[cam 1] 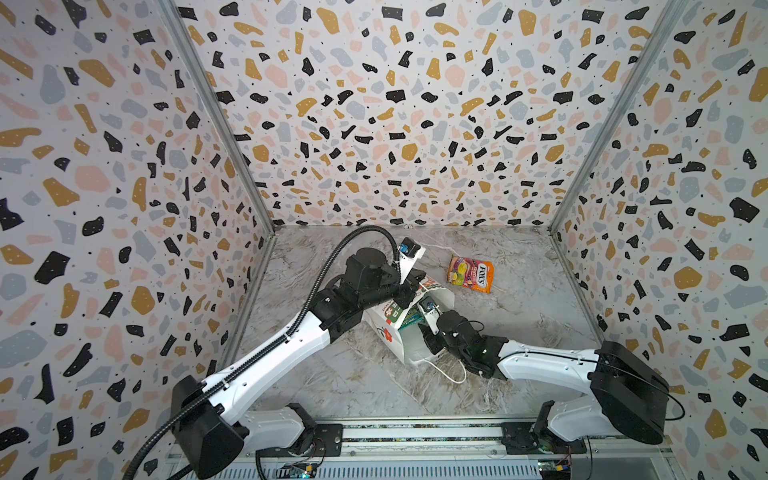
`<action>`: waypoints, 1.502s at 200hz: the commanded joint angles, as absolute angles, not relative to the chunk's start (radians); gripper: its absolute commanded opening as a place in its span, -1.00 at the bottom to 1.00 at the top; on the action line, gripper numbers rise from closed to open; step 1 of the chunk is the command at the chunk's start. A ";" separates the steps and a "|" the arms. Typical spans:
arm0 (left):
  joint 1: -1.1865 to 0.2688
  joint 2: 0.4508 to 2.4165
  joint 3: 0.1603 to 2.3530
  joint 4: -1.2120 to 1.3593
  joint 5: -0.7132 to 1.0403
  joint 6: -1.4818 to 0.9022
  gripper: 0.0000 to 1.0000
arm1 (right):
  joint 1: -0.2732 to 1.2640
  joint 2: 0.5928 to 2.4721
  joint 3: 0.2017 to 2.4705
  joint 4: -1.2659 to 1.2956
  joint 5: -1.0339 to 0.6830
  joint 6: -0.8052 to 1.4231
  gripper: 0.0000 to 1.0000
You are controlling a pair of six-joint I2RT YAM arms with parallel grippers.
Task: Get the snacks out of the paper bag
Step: 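Reach the right gripper into the bag and close on a green FOX'S packet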
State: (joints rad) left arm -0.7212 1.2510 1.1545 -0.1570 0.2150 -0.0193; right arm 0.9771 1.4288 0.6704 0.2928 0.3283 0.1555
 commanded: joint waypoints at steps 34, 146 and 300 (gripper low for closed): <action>-0.724 1.236 1.170 -0.121 0.206 -0.025 -1.00 | 0.978 1.495 0.743 0.370 0.448 0.204 -0.27; -0.725 1.235 1.170 -0.124 0.205 -0.019 -1.00 | 0.925 1.626 0.811 0.410 0.433 0.196 -0.36; -0.726 1.270 1.183 -0.152 0.098 -0.032 -1.00 | 0.879 1.564 0.764 0.385 0.233 0.144 -1.00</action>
